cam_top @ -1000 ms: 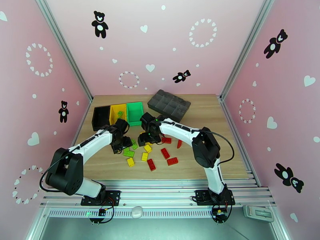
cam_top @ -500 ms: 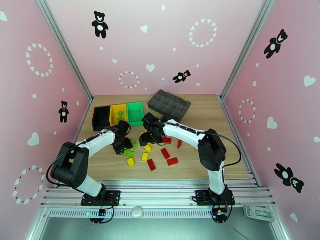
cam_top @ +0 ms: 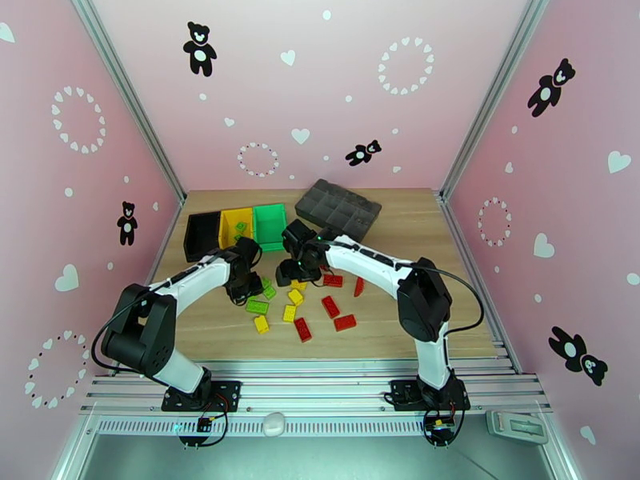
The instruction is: Sort the legos into containers by color
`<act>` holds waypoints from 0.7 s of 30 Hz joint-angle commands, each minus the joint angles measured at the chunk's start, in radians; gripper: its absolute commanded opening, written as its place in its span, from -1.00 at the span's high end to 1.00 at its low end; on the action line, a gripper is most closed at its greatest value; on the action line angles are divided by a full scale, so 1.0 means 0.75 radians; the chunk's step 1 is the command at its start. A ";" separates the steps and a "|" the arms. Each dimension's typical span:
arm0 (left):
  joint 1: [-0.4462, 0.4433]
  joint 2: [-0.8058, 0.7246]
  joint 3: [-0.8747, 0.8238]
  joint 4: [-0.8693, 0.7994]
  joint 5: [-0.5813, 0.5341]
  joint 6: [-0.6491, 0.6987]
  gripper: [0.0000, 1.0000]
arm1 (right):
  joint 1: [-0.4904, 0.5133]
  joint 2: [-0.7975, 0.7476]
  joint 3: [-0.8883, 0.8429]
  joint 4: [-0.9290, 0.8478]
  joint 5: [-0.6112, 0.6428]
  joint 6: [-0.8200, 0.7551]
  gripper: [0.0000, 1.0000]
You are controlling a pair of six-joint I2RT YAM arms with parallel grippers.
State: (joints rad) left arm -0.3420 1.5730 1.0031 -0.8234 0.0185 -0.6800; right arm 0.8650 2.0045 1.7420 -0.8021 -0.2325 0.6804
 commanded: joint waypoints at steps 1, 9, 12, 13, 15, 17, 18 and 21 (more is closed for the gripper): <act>0.019 -0.014 0.082 -0.064 -0.031 0.037 0.46 | 0.006 0.062 0.093 -0.035 0.002 -0.015 -0.38; 0.135 -0.032 0.224 -0.082 0.044 0.061 0.46 | -0.064 0.221 0.294 0.035 -0.273 0.027 -0.37; 0.186 0.001 0.297 -0.093 0.068 0.083 0.46 | -0.084 0.281 0.385 0.077 -0.345 0.042 -0.38; 0.204 0.017 0.322 -0.097 0.075 0.090 0.46 | -0.091 0.309 0.431 0.076 -0.365 0.046 -0.38; 0.239 0.056 0.378 -0.101 0.085 0.106 0.46 | -0.104 0.361 0.513 0.087 -0.410 0.064 -0.38; 0.271 0.102 0.441 -0.110 0.091 0.126 0.46 | -0.117 0.403 0.575 0.128 -0.454 0.099 -0.39; 0.290 0.132 0.482 -0.114 0.095 0.136 0.46 | -0.125 0.424 0.609 0.143 -0.467 0.120 -0.39; 0.332 0.229 0.609 -0.132 0.098 0.161 0.46 | -0.143 0.483 0.714 0.152 -0.491 0.159 -0.39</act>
State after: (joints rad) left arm -0.1181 1.6928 1.3922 -0.8921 0.0723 -0.5968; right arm 0.7650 2.3215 2.2021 -0.7216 -0.5407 0.7540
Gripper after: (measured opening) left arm 0.355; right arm 0.694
